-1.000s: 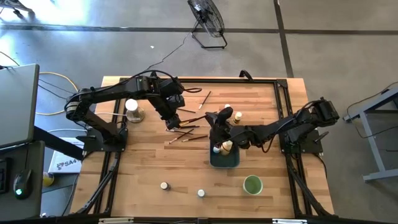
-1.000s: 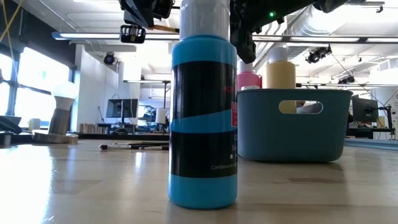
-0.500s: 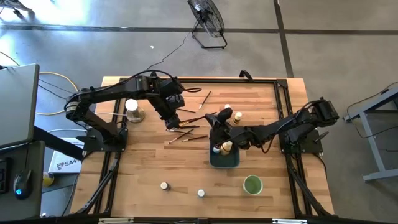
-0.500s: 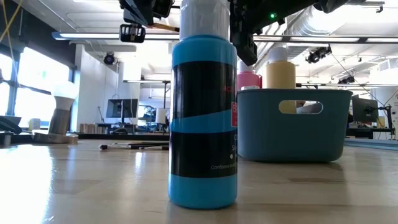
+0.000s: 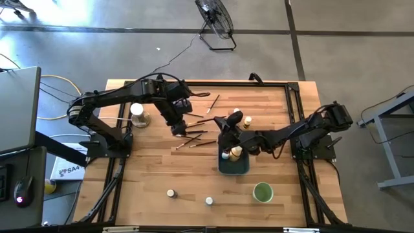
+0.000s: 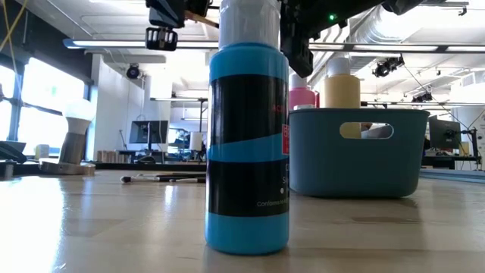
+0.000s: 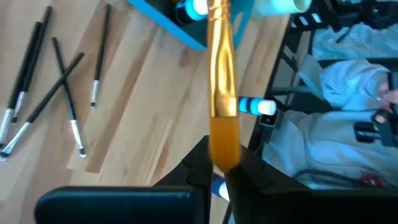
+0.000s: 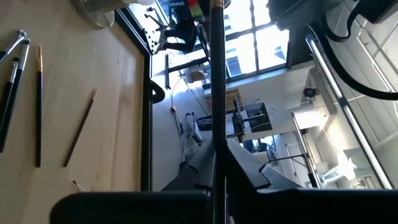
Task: Pick & Place Paint Supplies
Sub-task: Put the black and gold paint brush into the green cup
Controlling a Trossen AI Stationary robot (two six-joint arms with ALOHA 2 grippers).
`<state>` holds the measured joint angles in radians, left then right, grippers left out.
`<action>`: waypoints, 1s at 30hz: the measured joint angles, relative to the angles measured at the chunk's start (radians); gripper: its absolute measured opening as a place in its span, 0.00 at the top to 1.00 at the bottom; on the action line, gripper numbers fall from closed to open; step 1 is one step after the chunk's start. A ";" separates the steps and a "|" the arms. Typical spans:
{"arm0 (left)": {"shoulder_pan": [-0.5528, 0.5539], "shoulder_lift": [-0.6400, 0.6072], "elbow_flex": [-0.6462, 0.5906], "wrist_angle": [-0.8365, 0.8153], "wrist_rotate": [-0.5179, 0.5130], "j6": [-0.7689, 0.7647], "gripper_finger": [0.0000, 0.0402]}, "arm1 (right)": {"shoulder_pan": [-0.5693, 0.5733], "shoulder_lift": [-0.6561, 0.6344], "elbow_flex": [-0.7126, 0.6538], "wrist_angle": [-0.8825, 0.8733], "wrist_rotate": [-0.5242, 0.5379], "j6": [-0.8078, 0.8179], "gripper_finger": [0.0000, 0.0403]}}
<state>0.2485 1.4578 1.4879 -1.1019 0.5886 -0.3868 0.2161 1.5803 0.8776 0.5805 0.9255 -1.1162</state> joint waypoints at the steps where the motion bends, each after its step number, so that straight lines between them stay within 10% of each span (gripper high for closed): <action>1: 0.000 0.000 0.000 0.000 0.019 0.009 0.91 | 0.000 0.000 0.000 0.000 0.001 -0.008 0.97; 9: 0.007 -0.009 -0.001 -0.027 0.270 0.040 0.88 | 0.000 0.000 0.000 -0.006 0.138 -0.082 0.98; 22: 0.013 -0.095 -0.001 -0.036 0.053 0.198 0.99 | 0.078 -0.226 -0.001 -0.108 0.195 0.048 0.98; 30: 0.013 -0.166 -0.001 0.133 -0.126 0.386 0.99 | 0.186 -0.533 -0.001 -0.594 0.016 0.592 0.98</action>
<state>0.2615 1.2919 1.4870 -0.9689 0.4625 -0.0011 0.4017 1.0474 0.8764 -0.0138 0.9416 -0.5241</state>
